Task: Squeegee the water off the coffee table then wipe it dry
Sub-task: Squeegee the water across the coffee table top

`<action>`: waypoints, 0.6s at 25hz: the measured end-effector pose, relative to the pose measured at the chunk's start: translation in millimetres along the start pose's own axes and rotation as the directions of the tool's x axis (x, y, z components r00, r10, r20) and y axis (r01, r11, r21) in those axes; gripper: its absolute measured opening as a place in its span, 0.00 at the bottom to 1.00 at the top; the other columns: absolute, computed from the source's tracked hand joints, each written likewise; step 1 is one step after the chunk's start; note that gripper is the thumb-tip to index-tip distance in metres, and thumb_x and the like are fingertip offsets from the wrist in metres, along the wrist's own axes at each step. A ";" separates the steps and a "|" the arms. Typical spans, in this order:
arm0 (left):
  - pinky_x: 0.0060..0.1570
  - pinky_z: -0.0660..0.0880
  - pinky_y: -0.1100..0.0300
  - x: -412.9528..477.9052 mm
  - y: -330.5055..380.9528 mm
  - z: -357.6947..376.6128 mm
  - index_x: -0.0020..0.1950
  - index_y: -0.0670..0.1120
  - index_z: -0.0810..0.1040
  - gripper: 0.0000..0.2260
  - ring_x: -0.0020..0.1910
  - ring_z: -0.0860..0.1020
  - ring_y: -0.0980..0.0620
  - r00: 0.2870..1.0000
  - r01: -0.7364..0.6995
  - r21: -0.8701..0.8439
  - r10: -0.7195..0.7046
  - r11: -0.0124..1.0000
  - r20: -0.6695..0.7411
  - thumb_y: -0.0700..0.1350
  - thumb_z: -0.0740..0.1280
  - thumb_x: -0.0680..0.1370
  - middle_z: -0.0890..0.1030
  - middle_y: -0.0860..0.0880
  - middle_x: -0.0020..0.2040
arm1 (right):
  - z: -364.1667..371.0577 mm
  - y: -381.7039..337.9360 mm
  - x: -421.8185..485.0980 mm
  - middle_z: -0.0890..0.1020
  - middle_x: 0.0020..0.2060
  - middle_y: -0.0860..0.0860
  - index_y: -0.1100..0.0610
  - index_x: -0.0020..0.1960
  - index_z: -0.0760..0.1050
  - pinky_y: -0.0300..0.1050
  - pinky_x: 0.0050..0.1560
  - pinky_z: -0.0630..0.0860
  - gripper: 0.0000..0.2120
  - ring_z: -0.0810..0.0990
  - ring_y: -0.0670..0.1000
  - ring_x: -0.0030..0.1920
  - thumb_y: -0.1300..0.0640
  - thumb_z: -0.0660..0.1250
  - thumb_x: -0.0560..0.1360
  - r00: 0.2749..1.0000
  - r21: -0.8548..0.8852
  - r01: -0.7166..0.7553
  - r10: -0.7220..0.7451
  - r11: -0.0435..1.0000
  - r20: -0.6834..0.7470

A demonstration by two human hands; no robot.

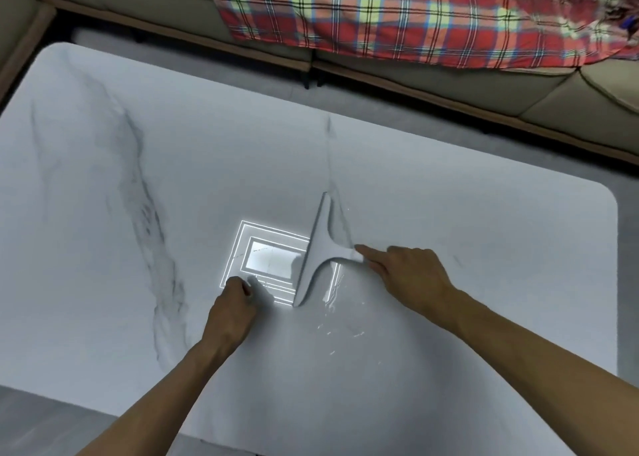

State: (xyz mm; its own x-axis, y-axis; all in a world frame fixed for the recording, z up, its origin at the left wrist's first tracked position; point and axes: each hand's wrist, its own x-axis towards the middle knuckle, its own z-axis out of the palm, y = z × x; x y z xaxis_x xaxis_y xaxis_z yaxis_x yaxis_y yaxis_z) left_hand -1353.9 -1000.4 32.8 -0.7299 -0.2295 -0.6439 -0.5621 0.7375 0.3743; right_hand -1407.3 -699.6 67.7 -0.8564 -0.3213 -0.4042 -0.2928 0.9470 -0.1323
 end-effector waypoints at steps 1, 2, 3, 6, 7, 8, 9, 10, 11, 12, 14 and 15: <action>0.30 0.67 0.60 2.1 6.2 2.9 0.47 0.44 0.69 0.04 0.33 0.74 0.52 1.000 0.003 -0.014 -0.002 1.000 0.015 0.43 0.58 0.79 0.75 0.50 0.37 | -2.4 14.5 -14.0 0.78 0.41 0.48 0.33 0.73 0.59 0.45 0.36 0.65 0.19 0.80 0.55 0.39 0.44 0.47 0.83 0.999 -0.017 -0.037 0.037 0.999 0.009; 0.29 0.68 0.61 3.4 13.5 5.0 0.46 0.44 0.69 0.04 0.30 0.72 0.51 0.999 0.001 -0.049 0.001 0.999 0.036 0.43 0.58 0.79 0.74 0.50 0.36 | -6.1 26.6 -27.3 0.78 0.40 0.48 0.33 0.73 0.58 0.44 0.35 0.64 0.19 0.80 0.54 0.39 0.44 0.46 0.83 0.998 -0.037 -0.066 0.067 0.997 0.018; 0.28 0.69 0.63 5.4 22.1 7.5 0.44 0.45 0.69 0.05 0.28 0.70 0.49 0.998 0.003 -0.100 0.003 0.995 0.061 0.42 0.58 0.79 0.73 0.49 0.35 | -12.1 36.9 -37.6 0.78 0.40 0.47 0.34 0.73 0.59 0.44 0.35 0.63 0.19 0.80 0.53 0.38 0.44 0.46 0.83 0.996 -0.063 -0.087 0.089 0.994 0.024; 0.38 0.71 0.59 15.9 44.6 13.1 0.47 0.46 0.66 0.08 0.40 0.71 0.47 0.998 -0.043 -0.112 0.048 0.993 0.040 0.36 0.63 0.77 0.73 0.47 0.47 | -35.3 51.3 -30.7 0.78 0.37 0.47 0.34 0.72 0.62 0.44 0.33 0.62 0.19 0.80 0.54 0.36 0.44 0.48 0.82 0.993 -0.077 -0.122 0.121 0.990 -0.013; 0.43 0.70 0.58 20.2 49.0 15.3 0.49 0.46 0.66 0.10 0.44 0.71 0.47 0.997 -0.065 -0.103 0.068 0.993 0.029 0.35 0.64 0.76 0.71 0.48 0.51 | -42.2 50.2 -16.0 0.78 0.37 0.47 0.34 0.72 0.62 0.44 0.33 0.63 0.19 0.80 0.54 0.36 0.43 0.47 0.82 0.992 -0.049 -0.124 0.122 0.991 -0.040; 0.47 0.69 0.57 24.3 53.8 16.7 0.50 0.46 0.65 0.10 0.47 0.70 0.47 0.996 -0.078 -0.098 0.082 0.992 0.040 0.36 0.65 0.76 0.69 0.49 0.52 | -47.0 46.5 4.1 0.79 0.39 0.47 0.34 0.72 0.62 0.45 0.34 0.64 0.19 0.80 0.55 0.38 0.43 0.47 0.82 0.990 -0.018 -0.120 0.119 0.993 -0.069; 0.48 0.69 0.57 28.7 56.5 19.9 0.51 0.46 0.65 0.11 0.48 0.69 0.47 0.994 -0.076 -0.081 0.082 0.994 0.068 0.36 0.65 0.76 0.66 0.49 0.53 | -49.1 40.6 26.8 0.81 0.42 0.48 0.35 0.72 0.62 0.45 0.36 0.66 0.19 0.81 0.56 0.40 0.44 0.47 0.83 0.989 0.023 -0.116 0.117 0.993 -0.091; 0.49 0.68 0.57 31.4 58.8 22.8 0.51 0.46 0.65 0.11 0.48 0.68 0.47 0.992 -0.069 -0.054 0.074 0.996 0.097 0.37 0.65 0.76 0.64 0.49 0.54 | -48.5 33.4 48.9 0.82 0.45 0.50 0.36 0.72 0.62 0.46 0.39 0.68 0.19 0.81 0.58 0.43 0.45 0.48 0.83 0.988 0.067 -0.111 0.117 0.992 -0.100; 0.49 0.68 0.57 33.9 59.4 26.0 0.52 0.47 0.65 0.11 0.48 0.67 0.47 0.991 -0.067 -0.012 0.068 0.998 0.112 0.38 0.66 0.76 0.62 0.50 0.54 | -47.7 25.9 67.3 0.82 0.47 0.51 0.37 0.73 0.62 0.47 0.41 0.68 0.19 0.81 0.59 0.45 0.46 0.49 0.83 0.989 0.097 -0.107 0.116 0.989 -0.090; 0.49 0.68 0.57 35.2 60.1 28.0 0.52 0.47 0.64 0.11 0.48 0.66 0.46 0.991 -0.069 0.015 0.067 0.997 0.117 0.39 0.66 0.76 0.61 0.50 0.54 | -45.6 21.7 81.2 0.82 0.47 0.52 0.38 0.73 0.62 0.48 0.41 0.68 0.19 0.80 0.60 0.46 0.48 0.49 0.84 0.990 0.110 -0.108 0.117 0.988 -0.075; 0.50 0.68 0.57 41.0 62.4 30.7 0.52 0.48 0.65 0.10 0.49 0.65 0.46 0.989 -0.051 0.054 0.042 0.997 0.141 0.39 0.65 0.76 0.60 0.50 0.54 | -38.4 26.5 87.3 0.82 0.48 0.53 0.39 0.74 0.60 0.47 0.40 0.67 0.20 0.80 0.60 0.45 0.50 0.49 0.84 0.990 0.112 -0.130 0.135 0.985 -0.039; 0.50 0.68 0.56 42.8 62.3 31.9 0.53 0.47 0.67 0.10 0.49 0.65 0.47 0.989 -0.046 0.052 0.038 0.998 0.142 0.39 0.65 0.76 0.60 0.50 0.55 | -33.4 32.8 78.0 0.82 0.48 0.53 0.39 0.75 0.59 0.47 0.41 0.68 0.20 0.80 0.60 0.46 0.50 0.49 0.84 0.989 0.106 -0.147 0.149 0.983 -0.013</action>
State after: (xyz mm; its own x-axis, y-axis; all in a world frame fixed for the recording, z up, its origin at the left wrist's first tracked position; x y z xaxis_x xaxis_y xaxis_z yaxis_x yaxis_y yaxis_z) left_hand -1407.7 -944.0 7.3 -0.6882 -0.1084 -0.7174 -0.5068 0.7794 0.3683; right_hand -1497.9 -693.7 62.1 -0.8961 -0.1761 -0.4073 -0.1168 0.9791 -0.1665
